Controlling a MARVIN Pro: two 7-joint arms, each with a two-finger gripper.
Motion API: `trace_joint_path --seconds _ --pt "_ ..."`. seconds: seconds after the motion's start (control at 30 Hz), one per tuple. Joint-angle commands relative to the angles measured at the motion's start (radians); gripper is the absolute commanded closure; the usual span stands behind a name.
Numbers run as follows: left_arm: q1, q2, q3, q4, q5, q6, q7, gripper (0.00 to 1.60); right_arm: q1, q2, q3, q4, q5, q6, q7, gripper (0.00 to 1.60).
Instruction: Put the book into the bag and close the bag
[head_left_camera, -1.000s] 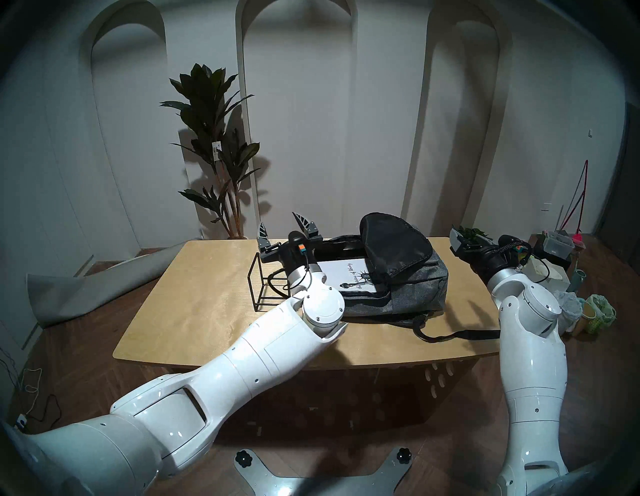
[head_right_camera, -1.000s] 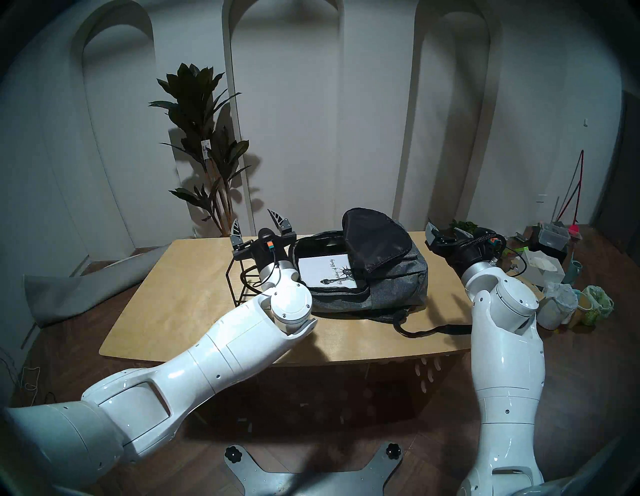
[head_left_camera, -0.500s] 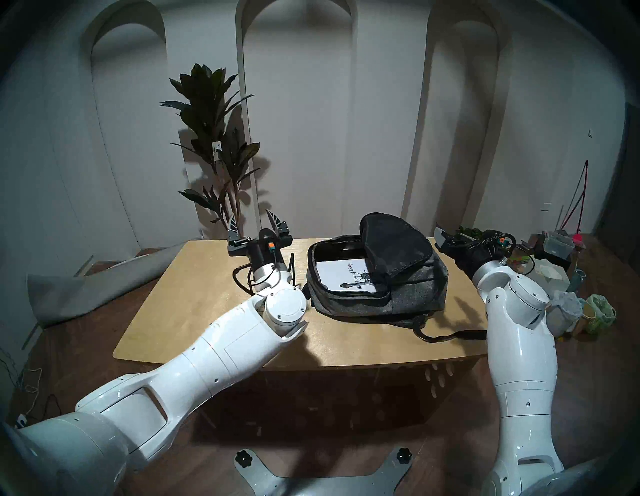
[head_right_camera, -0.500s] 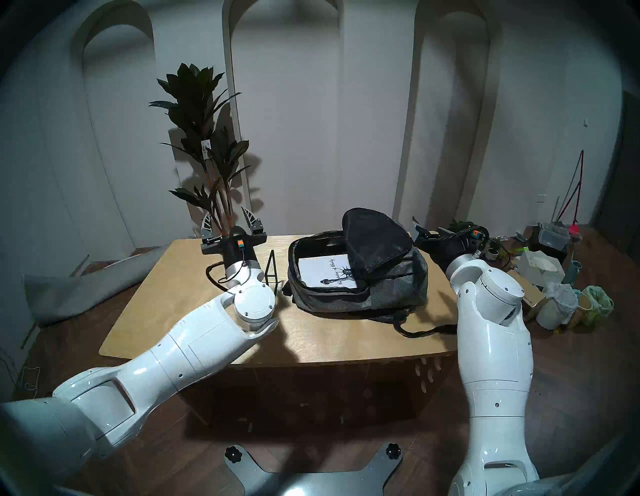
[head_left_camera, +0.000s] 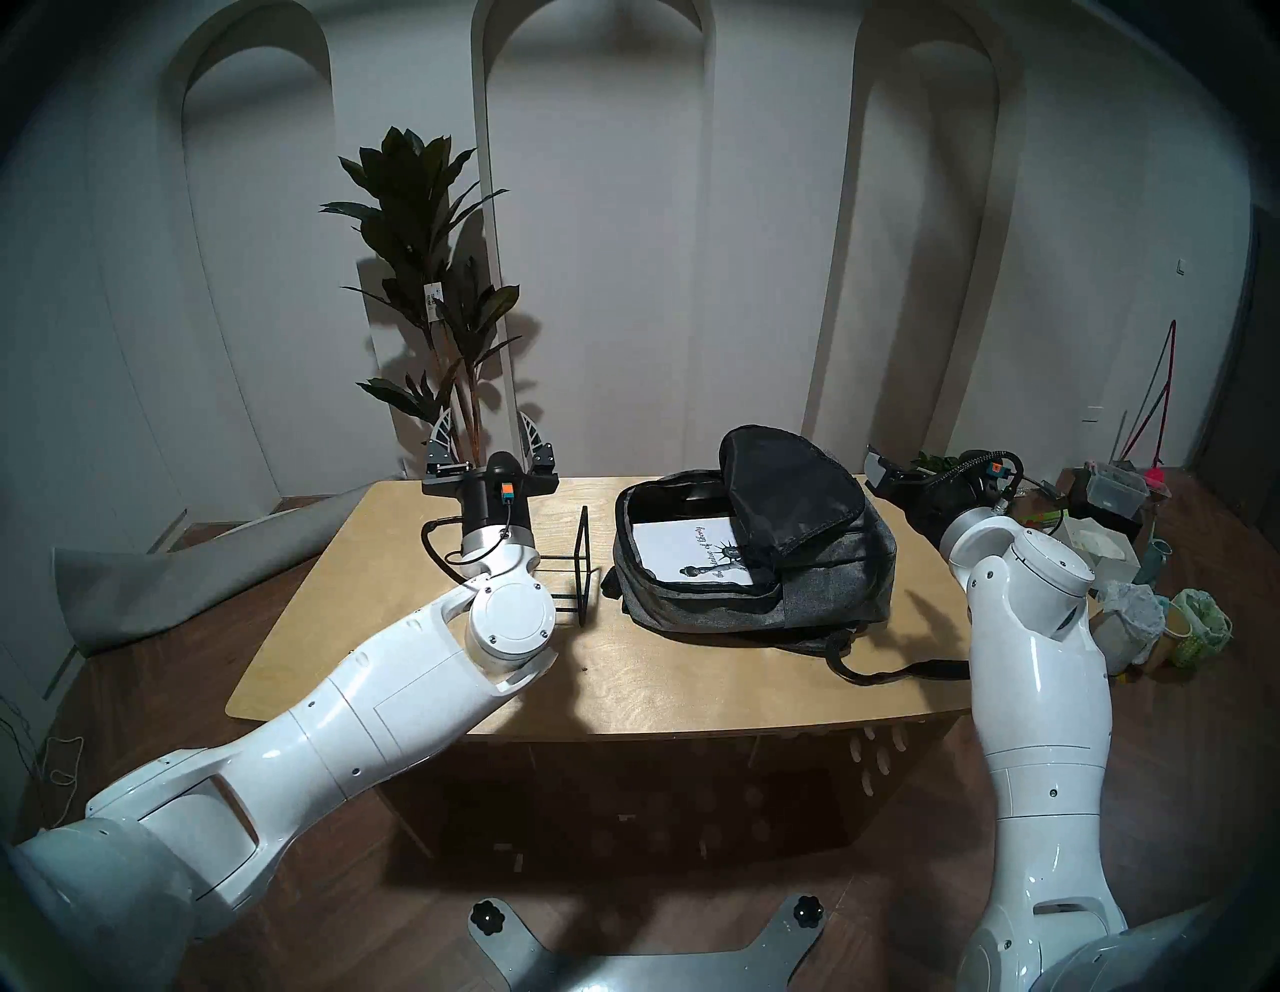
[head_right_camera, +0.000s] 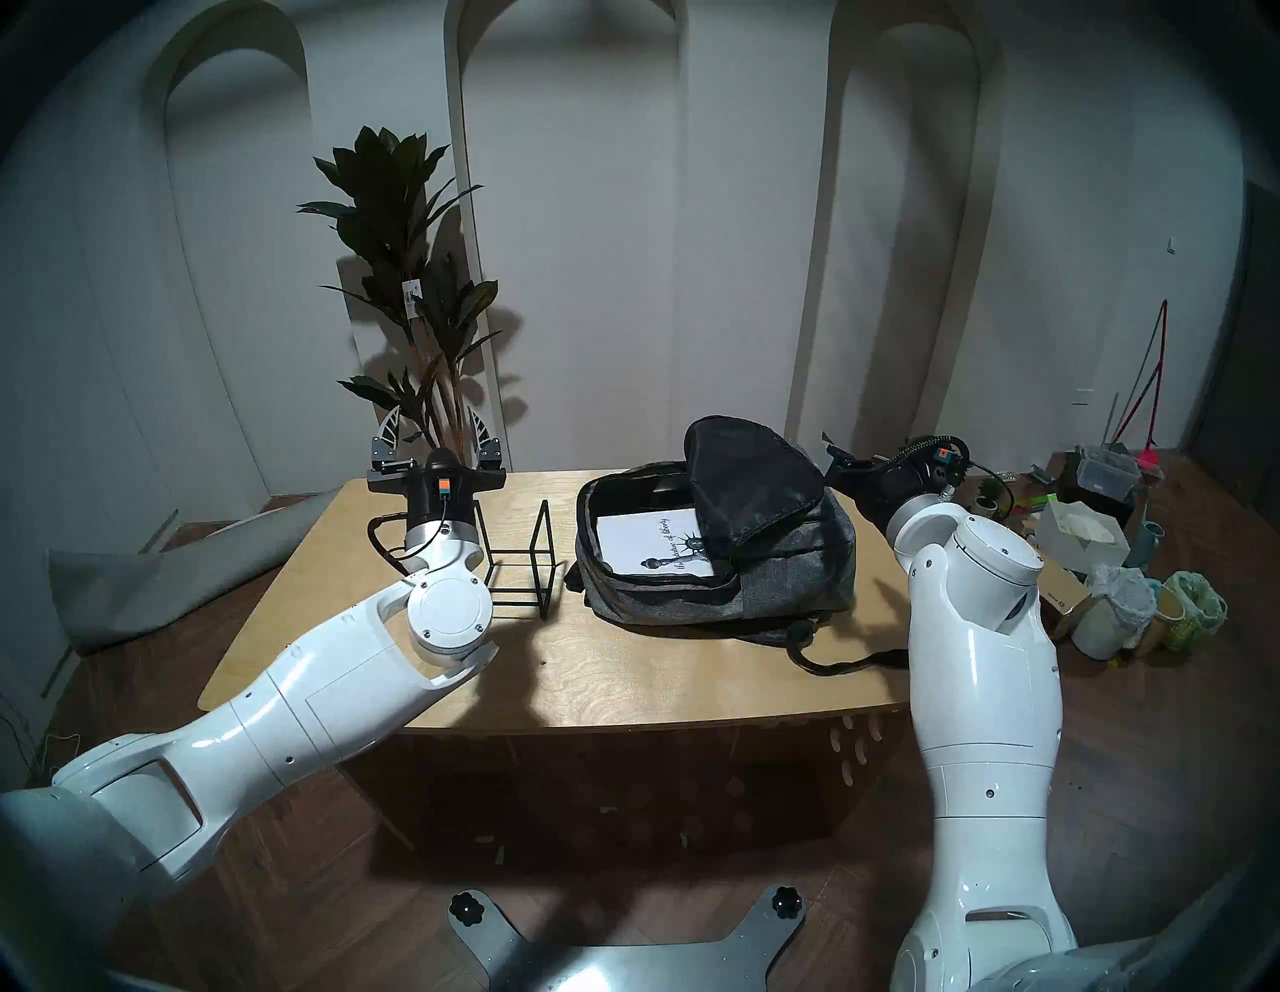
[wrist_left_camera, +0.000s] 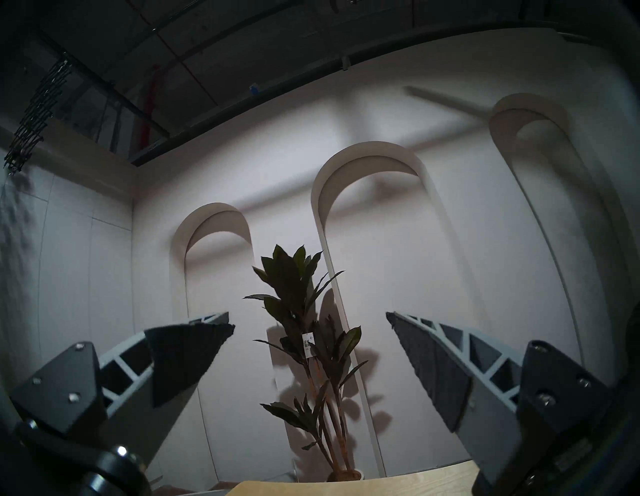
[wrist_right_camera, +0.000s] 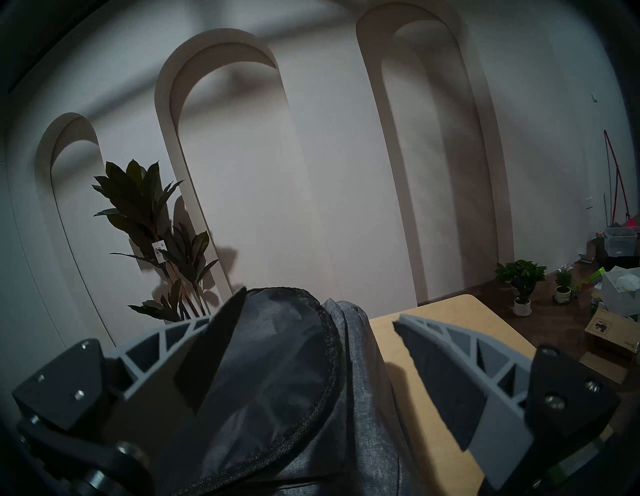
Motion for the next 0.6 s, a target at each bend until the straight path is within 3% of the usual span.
trace_joint_path --seconds 0.0,0.57 --pt "0.018 0.119 0.007 -0.106 0.002 -0.003 -0.087 0.00 0.045 0.016 0.006 -0.016 -0.013 0.047 -0.037 0.00" --pt "0.081 0.318 -0.015 -0.307 -0.101 0.036 -0.370 0.00 0.139 -0.009 -0.021 0.056 -0.014 0.244 -0.116 0.00"
